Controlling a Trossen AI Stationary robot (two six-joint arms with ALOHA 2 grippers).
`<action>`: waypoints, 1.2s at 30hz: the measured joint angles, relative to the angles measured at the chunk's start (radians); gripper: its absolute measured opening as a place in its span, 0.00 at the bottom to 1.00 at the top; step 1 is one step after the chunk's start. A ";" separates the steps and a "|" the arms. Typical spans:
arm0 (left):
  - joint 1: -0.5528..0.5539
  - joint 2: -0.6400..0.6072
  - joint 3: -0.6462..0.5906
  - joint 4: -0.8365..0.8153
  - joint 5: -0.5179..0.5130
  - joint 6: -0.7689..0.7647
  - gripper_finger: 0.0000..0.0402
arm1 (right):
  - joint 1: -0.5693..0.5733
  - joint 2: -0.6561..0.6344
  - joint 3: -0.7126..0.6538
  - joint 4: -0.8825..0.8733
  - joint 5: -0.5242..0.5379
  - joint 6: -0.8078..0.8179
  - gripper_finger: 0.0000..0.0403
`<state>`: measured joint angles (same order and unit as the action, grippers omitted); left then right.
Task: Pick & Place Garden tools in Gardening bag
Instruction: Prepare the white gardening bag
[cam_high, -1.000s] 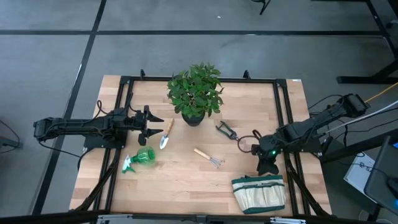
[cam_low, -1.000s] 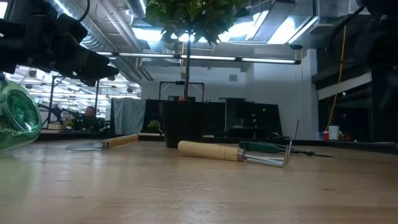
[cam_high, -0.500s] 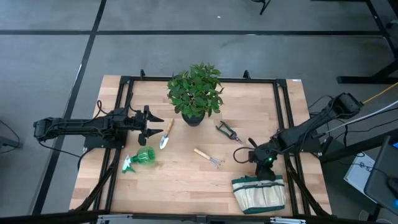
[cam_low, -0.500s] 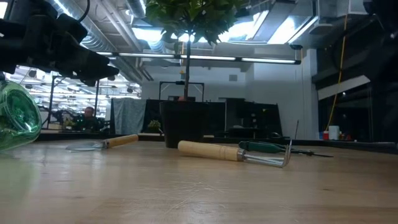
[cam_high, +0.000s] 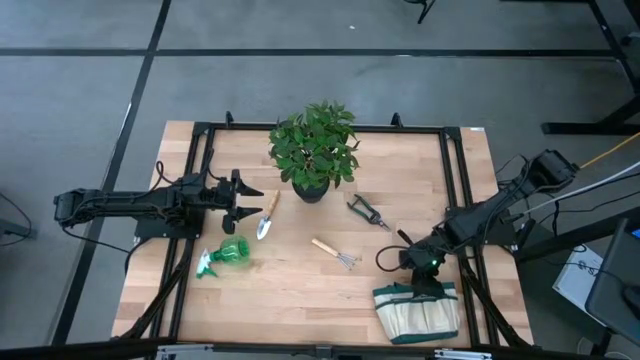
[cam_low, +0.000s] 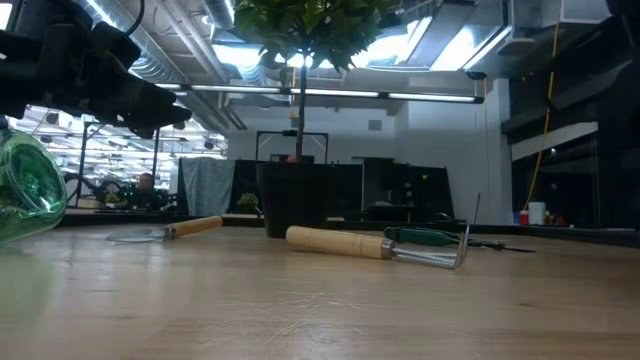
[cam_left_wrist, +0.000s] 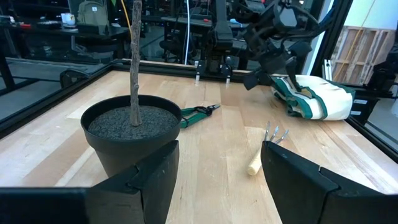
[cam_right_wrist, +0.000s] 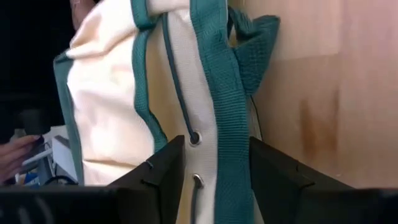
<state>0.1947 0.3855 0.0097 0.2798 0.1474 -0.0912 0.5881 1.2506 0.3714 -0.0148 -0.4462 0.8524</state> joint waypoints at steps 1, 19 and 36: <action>0.000 0.000 0.000 0.000 0.000 0.000 0.56 | 0.008 0.005 0.000 0.008 0.000 0.000 0.42; 0.000 0.000 0.000 0.000 0.000 0.000 0.56 | 0.031 0.019 0.000 0.052 -0.069 0.083 0.02; 0.000 0.000 0.000 0.000 0.000 0.000 0.56 | -0.108 -0.060 0.000 0.016 -0.134 0.101 0.01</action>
<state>0.1947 0.3859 0.0097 0.2796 0.1471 -0.0914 0.4801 1.1905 0.3714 0.0010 -0.5804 0.9539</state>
